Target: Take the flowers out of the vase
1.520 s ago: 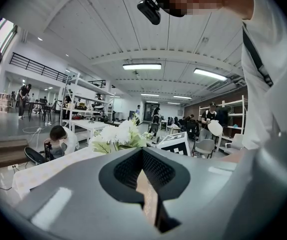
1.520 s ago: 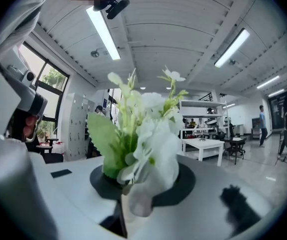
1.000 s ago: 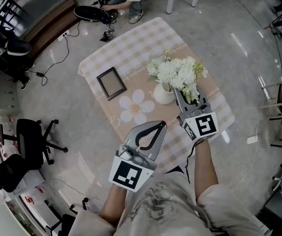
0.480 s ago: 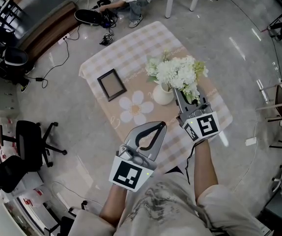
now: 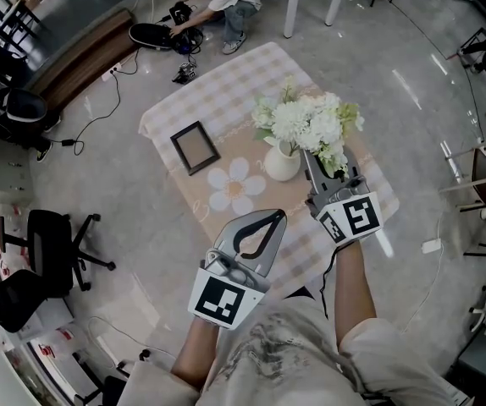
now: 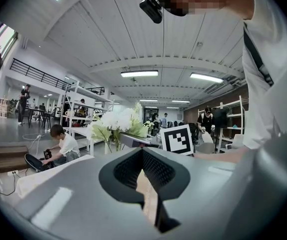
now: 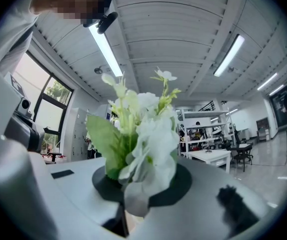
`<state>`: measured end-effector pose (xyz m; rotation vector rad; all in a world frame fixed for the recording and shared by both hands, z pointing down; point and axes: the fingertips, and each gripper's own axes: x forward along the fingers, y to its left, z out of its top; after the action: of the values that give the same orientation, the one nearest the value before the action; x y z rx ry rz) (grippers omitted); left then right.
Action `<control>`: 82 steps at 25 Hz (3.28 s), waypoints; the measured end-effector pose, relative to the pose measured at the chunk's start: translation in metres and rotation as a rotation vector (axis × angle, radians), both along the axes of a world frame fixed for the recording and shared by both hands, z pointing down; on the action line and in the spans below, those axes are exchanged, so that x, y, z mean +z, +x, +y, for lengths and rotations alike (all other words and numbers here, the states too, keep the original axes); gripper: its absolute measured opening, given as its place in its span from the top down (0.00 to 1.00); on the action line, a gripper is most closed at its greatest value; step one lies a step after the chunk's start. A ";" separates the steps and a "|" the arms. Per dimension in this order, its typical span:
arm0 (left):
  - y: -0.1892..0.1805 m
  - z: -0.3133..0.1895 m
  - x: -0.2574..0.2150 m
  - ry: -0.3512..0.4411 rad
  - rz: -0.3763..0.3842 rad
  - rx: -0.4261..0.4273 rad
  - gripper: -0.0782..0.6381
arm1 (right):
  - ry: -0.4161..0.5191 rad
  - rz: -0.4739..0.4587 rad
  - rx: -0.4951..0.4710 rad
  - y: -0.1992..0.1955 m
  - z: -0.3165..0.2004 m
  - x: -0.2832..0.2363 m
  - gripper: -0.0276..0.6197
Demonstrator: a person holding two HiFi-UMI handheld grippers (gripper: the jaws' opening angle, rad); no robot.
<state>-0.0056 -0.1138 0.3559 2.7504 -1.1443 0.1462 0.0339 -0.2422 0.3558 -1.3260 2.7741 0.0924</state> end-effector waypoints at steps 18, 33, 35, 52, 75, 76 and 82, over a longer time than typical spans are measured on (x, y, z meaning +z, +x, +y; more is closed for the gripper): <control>-0.005 0.022 -0.017 0.042 0.015 0.011 0.88 | 0.093 -0.012 0.011 -0.001 0.028 -0.047 0.85; -0.005 0.041 -0.031 0.083 0.013 0.014 0.88 | 0.167 -0.029 0.018 0.004 0.054 -0.082 0.85; -0.005 0.043 -0.032 0.085 0.015 0.012 0.88 | 0.174 -0.031 0.017 0.005 0.058 -0.085 0.85; -0.004 0.056 -0.038 0.097 0.024 0.005 0.88 | 0.182 -0.040 0.005 0.009 0.090 -0.093 0.85; -0.009 0.066 -0.042 0.101 0.053 -0.015 0.88 | 0.063 0.002 -0.012 0.004 0.149 -0.057 0.85; -0.009 0.067 -0.042 0.102 0.053 -0.016 0.88 | 0.062 0.002 -0.014 0.004 0.152 -0.056 0.85; -0.010 0.069 -0.041 0.098 0.057 -0.023 0.88 | 0.053 0.001 -0.018 0.004 0.162 -0.056 0.85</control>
<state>-0.0155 -0.0447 0.3153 2.8046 -1.1986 0.0083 0.0381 -0.0800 0.3002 -1.2892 2.7637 0.1641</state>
